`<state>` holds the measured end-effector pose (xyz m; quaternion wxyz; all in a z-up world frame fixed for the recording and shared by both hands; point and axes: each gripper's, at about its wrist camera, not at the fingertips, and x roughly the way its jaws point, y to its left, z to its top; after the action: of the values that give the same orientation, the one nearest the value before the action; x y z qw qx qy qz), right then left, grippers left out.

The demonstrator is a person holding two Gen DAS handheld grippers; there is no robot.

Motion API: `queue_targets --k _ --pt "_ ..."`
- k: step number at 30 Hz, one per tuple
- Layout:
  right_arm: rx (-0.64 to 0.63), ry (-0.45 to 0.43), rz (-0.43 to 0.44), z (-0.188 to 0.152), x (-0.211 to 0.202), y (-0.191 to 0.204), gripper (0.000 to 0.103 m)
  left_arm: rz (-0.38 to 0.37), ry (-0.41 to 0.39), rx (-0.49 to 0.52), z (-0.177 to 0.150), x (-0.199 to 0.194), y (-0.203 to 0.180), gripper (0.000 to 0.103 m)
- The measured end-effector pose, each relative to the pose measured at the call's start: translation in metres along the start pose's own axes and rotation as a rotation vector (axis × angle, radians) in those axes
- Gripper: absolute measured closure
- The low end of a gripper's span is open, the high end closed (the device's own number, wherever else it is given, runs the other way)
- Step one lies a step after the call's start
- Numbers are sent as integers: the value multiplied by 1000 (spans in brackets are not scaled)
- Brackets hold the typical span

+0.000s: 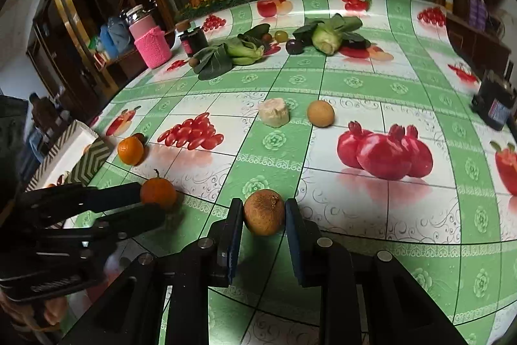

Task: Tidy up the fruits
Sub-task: 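Grasp a mandarin orange with the left tool while the right tool grasps the brown round fruit, then carry the orange and brown fruit over the white tray and open both tools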

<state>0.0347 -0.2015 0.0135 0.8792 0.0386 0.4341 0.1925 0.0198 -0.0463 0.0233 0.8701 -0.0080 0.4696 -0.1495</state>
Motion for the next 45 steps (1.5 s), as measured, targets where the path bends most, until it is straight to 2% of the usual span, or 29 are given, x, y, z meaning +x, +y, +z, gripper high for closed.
queue_targets --k 4,6,10,17,27,33,40,45 --pt "1 5 14 0 1 0 77 2 -9 14 1 7 -2 64" --pt "-3 6 23 0 2 2 77 7 -2 13 0 11 0 72" --pt "-7 11 35 -1 3 4 77 2 -13 -7 -2 8 6 73" --pt "-19 -1 64 0 -3 18 77 15 -58 -36 -12 -27 22 73" --pt "-90 -3 142 -5 -9 78 77 71 -113 -93 -37 -87 63 73" --pt "-166 -6 206 -6 -10 131 78 160 -174 -131 -59 -128 101 72" --pt "-261 1 290 -5 -7 195 78 252 -211 -236 -91 -174 161 72" --pt "-327 21 327 -7 0 233 78 306 -227 -300 -114 -192 195 72"
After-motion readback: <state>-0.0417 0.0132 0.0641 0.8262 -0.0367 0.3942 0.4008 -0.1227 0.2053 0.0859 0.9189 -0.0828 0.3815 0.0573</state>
